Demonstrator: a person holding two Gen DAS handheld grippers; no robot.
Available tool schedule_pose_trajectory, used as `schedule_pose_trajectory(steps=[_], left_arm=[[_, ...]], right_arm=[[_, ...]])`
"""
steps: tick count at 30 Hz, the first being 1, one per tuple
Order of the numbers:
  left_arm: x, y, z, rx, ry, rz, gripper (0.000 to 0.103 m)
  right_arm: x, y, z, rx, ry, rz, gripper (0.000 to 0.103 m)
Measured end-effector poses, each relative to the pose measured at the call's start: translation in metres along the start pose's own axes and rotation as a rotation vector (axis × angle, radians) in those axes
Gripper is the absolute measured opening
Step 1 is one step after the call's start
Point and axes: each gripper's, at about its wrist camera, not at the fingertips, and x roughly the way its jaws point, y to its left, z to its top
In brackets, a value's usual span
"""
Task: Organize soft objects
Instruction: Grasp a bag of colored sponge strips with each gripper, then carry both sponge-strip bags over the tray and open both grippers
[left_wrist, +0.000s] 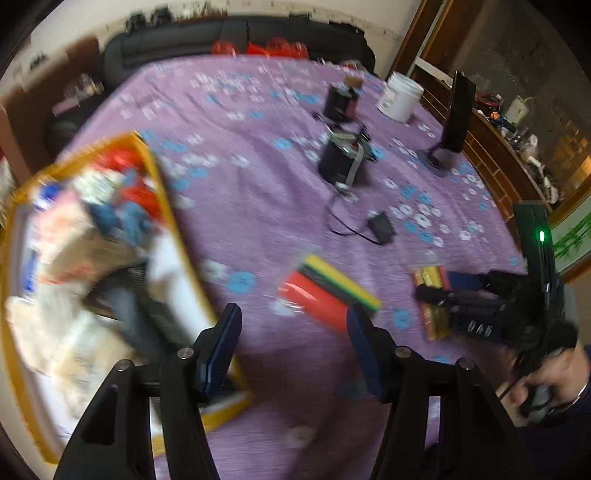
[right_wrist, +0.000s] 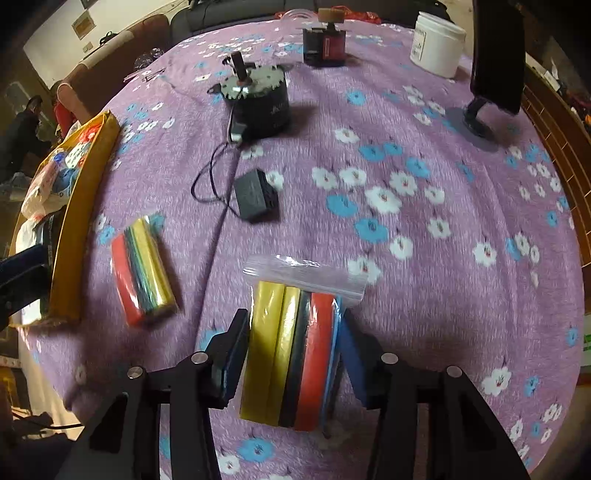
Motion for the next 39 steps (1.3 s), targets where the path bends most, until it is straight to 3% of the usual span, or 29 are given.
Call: schedule_pose_trajectory(steps=[3, 7, 11, 13, 16, 19, 21, 23, 26, 31, 33, 35, 37, 38, 39], left_arm=[[0.016, -0.010, 0.007, -0.039, 0.054, -0.038, 0.059], [0.043, -0.016, 0.014, -0.123, 0.139, -0.009, 0.068], [0.071, -0.013, 0.015, -0.227, 0.217, 0.071, 0.069], [0.077, -0.017, 0.016, -0.231, 0.225, 0.113, 0.072], [0.086, -0.030, 0.021, -0.188, 0.211, 0.140, 0.077], [0.093, -0.048, 0.022, -0.065, 0.177, 0.210, 0.077], [0.097, -0.063, 0.018, 0.077, 0.147, 0.256, 0.064], [0.094, -0.076, 0.013, 0.168, 0.120, 0.235, 0.050], [0.090, -0.087, 0.004, 0.268, 0.127, 0.208, 0.046], [0.086, -0.086, -0.008, 0.296, 0.154, 0.189, 0.048], [0.085, -0.084, -0.011, 0.300, 0.152, 0.197, 0.062], [0.087, -0.081, -0.010, 0.291, 0.143, 0.189, 0.064], [0.086, -0.077, -0.011, 0.273, 0.127, 0.164, 0.059], [0.084, -0.073, -0.010, 0.276, 0.116, 0.164, 0.047], [0.083, -0.074, -0.010, 0.286, 0.112, 0.162, 0.043]], right_arm=[[-0.003, -0.012, -0.011, -0.005, 0.010, 0.022, 0.052], [-0.009, -0.027, -0.020, -0.005, -0.002, 0.054, 0.053], [-0.019, -0.044, -0.026, 0.004, -0.027, 0.079, 0.057], [-0.022, -0.051, -0.028, 0.010, -0.036, 0.089, 0.060], [-0.026, -0.060, -0.029, 0.018, -0.046, 0.101, 0.065], [-0.028, -0.063, -0.029, 0.012, -0.052, 0.100, 0.066], [-0.028, -0.063, -0.029, 0.014, -0.048, 0.102, 0.066], [-0.027, -0.063, -0.028, 0.030, -0.031, 0.100, 0.066], [-0.029, -0.066, -0.028, 0.050, -0.016, 0.095, 0.068], [-0.028, -0.060, -0.029, 0.047, 0.013, 0.095, 0.076], [-0.025, -0.055, -0.029, 0.043, 0.028, 0.074, 0.077], [-0.020, -0.051, -0.030, 0.040, 0.048, 0.059, 0.077], [-0.013, -0.047, -0.032, 0.033, 0.074, 0.035, 0.077], [-0.009, -0.046, -0.033, 0.032, 0.090, 0.023, 0.077], [-0.009, -0.043, -0.034, 0.020, 0.079, 0.006, 0.074]])
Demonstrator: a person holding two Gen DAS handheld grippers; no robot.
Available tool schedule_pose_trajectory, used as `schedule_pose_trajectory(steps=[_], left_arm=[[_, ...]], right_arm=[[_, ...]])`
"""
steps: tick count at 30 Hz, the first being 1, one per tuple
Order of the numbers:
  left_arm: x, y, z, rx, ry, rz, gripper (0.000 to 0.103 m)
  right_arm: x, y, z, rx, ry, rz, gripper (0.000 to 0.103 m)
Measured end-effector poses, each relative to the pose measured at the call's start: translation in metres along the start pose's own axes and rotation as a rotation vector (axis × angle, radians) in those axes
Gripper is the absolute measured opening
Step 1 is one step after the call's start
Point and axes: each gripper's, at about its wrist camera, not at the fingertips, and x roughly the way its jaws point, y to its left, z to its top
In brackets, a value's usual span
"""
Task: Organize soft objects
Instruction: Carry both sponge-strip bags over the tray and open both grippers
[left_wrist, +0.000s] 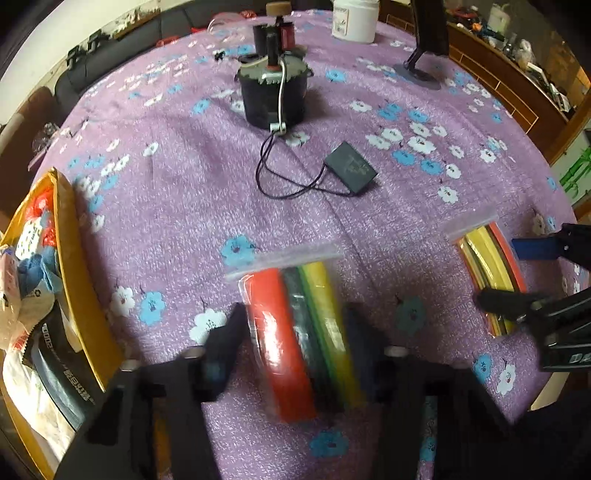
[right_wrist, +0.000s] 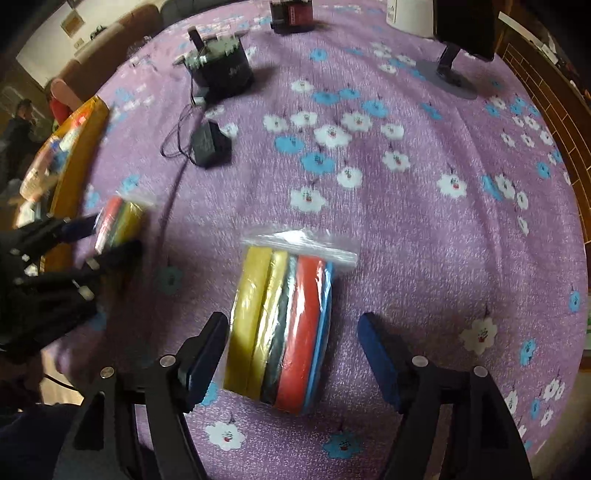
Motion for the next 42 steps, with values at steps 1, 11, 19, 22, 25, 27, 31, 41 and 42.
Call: schedule_pose_trajectory(steps=[1, 11, 19, 22, 25, 27, 31, 41, 42], left_arm=[[-0.001, 0.000, 0.000, 0.006, -0.002, -0.002, 0.042], [-0.028, 0.019, -0.002, -0.047, -0.076, -0.097, 0.039], [-0.058, 0.049, -0.007, -0.105, -0.143, -0.085, 0.039], [-0.069, 0.067, -0.012, -0.143, -0.170, -0.072, 0.039], [-0.079, 0.088, -0.022, -0.184, -0.192, -0.056, 0.039], [-0.086, 0.103, -0.030, -0.217, -0.204, -0.041, 0.039], [-0.098, 0.135, -0.049, -0.287, -0.218, -0.011, 0.039], [-0.120, 0.207, -0.104, -0.432, -0.225, 0.087, 0.039], [-0.121, 0.212, -0.109, -0.436, -0.223, 0.096, 0.039]], right_arm=[[0.000, 0.002, -0.001, -0.008, -0.004, -0.024, 0.069], [-0.026, 0.003, -0.002, 0.044, -0.123, 0.017, 0.045], [-0.049, 0.036, 0.006, -0.020, -0.203, 0.085, 0.045], [-0.048, 0.057, 0.013, -0.057, -0.211, 0.103, 0.045], [-0.051, 0.079, 0.021, -0.104, -0.218, 0.116, 0.045], [-0.053, 0.094, 0.025, -0.141, -0.222, 0.128, 0.045], [-0.055, 0.131, 0.035, -0.218, -0.222, 0.162, 0.045], [-0.045, 0.242, 0.055, -0.417, -0.203, 0.268, 0.045], [-0.042, 0.251, 0.056, -0.429, -0.196, 0.278, 0.045]])
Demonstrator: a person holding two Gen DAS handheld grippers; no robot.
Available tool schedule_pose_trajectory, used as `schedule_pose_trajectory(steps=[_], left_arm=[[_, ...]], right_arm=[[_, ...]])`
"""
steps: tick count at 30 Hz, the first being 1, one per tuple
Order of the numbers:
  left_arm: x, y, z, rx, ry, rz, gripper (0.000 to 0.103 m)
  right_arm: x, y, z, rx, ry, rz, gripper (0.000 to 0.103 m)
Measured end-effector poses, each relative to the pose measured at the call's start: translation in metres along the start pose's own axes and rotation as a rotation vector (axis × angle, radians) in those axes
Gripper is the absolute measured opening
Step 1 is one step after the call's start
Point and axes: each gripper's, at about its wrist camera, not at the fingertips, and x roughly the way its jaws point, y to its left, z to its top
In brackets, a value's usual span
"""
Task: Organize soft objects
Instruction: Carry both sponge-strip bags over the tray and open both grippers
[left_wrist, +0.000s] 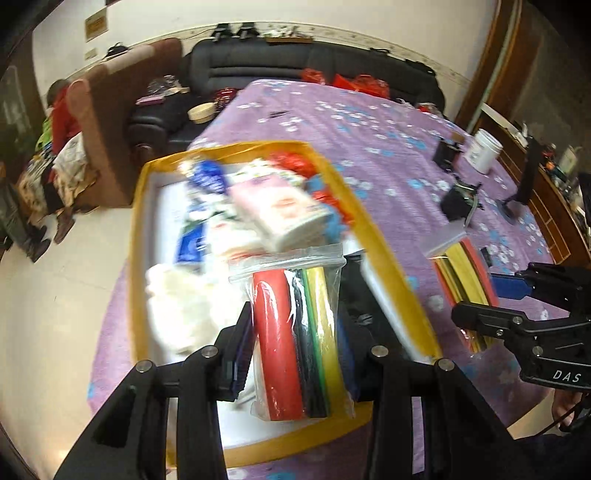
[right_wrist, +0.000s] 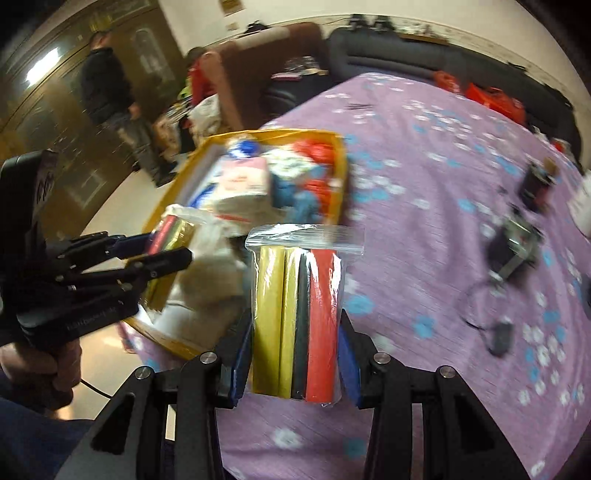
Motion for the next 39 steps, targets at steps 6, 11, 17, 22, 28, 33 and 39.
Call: schedule_pose_trajectory(steps=[6, 11, 17, 22, 28, 33, 39], left_arm=[[-0.002, 0.029, -0.013, -0.014, 0.004, 0.048, 0.039], [0.004, 0.044, -0.022, -0.020, 0.014, 0.071, 0.039], [0.012, 0.043, -0.031, 0.017, 0.018, 0.089, 0.039], [0.016, 0.046, -0.032, 0.029, 0.017, 0.097, 0.039], [0.021, 0.049, -0.030, 0.031, 0.018, 0.100, 0.040], [0.025, 0.050, -0.030, 0.031, 0.021, 0.097, 0.040], [0.030, 0.046, -0.032, 0.042, 0.016, 0.099, 0.040]], right_arm=[[0.031, 0.034, 0.015, -0.042, 0.034, 0.040, 0.045], [0.055, 0.049, 0.024, -0.052, 0.069, 0.037, 0.046], [0.077, 0.061, 0.034, -0.046, 0.091, 0.016, 0.046], [0.092, 0.060, 0.045, -0.035, 0.089, -0.011, 0.046], [0.106, 0.060, 0.057, -0.023, 0.090, -0.029, 0.046], [0.112, 0.063, 0.063, -0.036, 0.088, -0.043, 0.046], [0.110, 0.065, 0.060, -0.042, 0.087, -0.052, 0.046]])
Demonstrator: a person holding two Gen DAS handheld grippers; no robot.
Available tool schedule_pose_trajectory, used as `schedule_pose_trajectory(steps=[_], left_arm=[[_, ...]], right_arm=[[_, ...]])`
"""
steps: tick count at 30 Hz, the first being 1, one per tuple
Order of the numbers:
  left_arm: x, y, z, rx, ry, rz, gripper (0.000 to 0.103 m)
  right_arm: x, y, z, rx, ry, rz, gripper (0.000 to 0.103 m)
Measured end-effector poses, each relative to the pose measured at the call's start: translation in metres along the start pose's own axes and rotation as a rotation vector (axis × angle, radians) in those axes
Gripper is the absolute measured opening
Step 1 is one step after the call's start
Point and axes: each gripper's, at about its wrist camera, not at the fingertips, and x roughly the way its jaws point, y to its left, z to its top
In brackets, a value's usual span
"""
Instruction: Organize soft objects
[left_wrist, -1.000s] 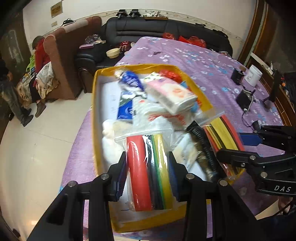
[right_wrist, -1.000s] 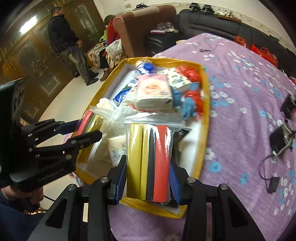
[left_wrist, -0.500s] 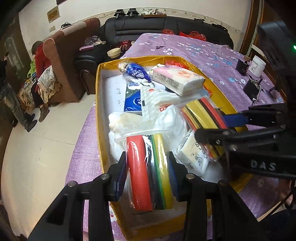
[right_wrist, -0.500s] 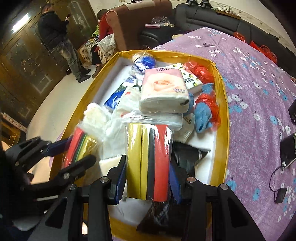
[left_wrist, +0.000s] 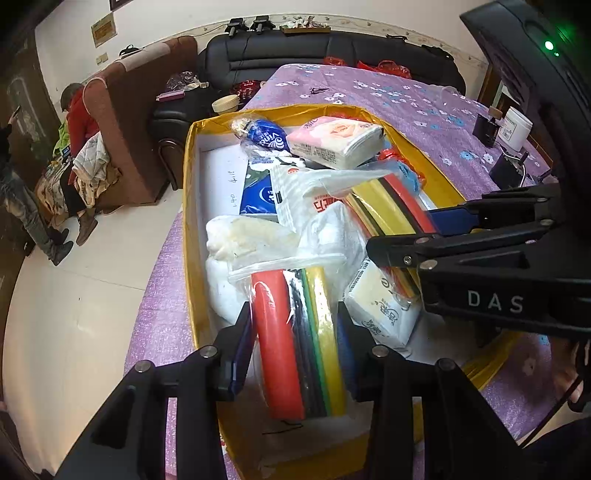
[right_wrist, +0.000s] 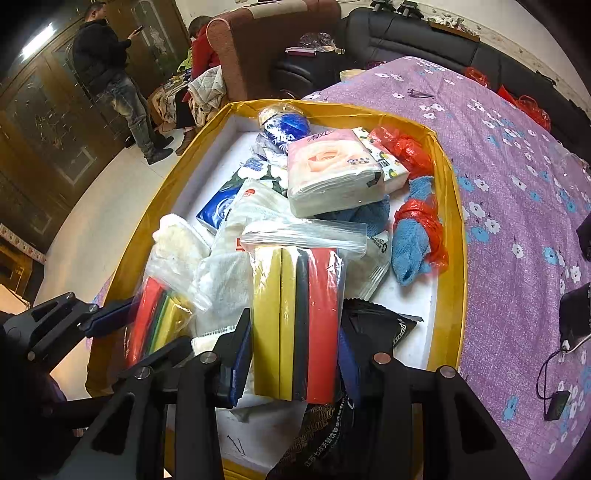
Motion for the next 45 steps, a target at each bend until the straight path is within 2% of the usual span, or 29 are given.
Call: schedule_pose_trajectory(steps=[4, 10, 12, 16, 20, 22, 25, 30, 34, 39, 45], left_arm=[[0.002, -0.004, -0.002, 0.011, -0.015, 0.011, 0.040], [0.003, -0.005, -0.003, 0.007, -0.035, 0.019, 0.042], [0.003, -0.006, -0.002, 0.005, -0.042, 0.023, 0.046], [0.001, -0.009, 0.000, -0.009, -0.050, 0.040, 0.049], [-0.003, -0.010, 0.000, -0.027, -0.062, 0.078, 0.062], [-0.007, -0.012, 0.000, -0.038, -0.071, 0.097, 0.063], [-0.013, -0.018, 0.001, -0.049, -0.082, 0.129, 0.066], [-0.027, -0.036, 0.003, -0.067, -0.116, 0.183, 0.079], [-0.034, -0.051, 0.000, -0.083, -0.117, 0.215, 0.080], [-0.042, -0.071, -0.005, -0.092, -0.113, 0.240, 0.086], [-0.052, -0.084, -0.008, -0.112, -0.111, 0.265, 0.090]], right_arm=[[-0.004, 0.002, -0.006, -0.008, -0.009, -0.009, 0.047], [-0.017, 0.005, -0.014, -0.025, -0.034, -0.035, 0.054], [-0.023, 0.006, -0.017, -0.034, -0.050, -0.044, 0.060], [-0.034, 0.004, -0.022, -0.040, -0.069, -0.059, 0.063], [-0.043, -0.001, -0.026, -0.043, -0.082, -0.038, 0.066], [-0.049, -0.003, -0.029, -0.059, -0.091, -0.025, 0.066], [-0.062, -0.009, -0.038, -0.070, -0.117, -0.014, 0.072], [-0.084, -0.031, -0.054, -0.051, -0.138, 0.009, 0.074], [-0.096, -0.049, -0.070, -0.041, -0.140, 0.013, 0.075], [-0.110, -0.065, -0.090, -0.035, -0.146, 0.028, 0.076], [-0.120, -0.072, -0.105, -0.046, -0.153, 0.042, 0.078]])
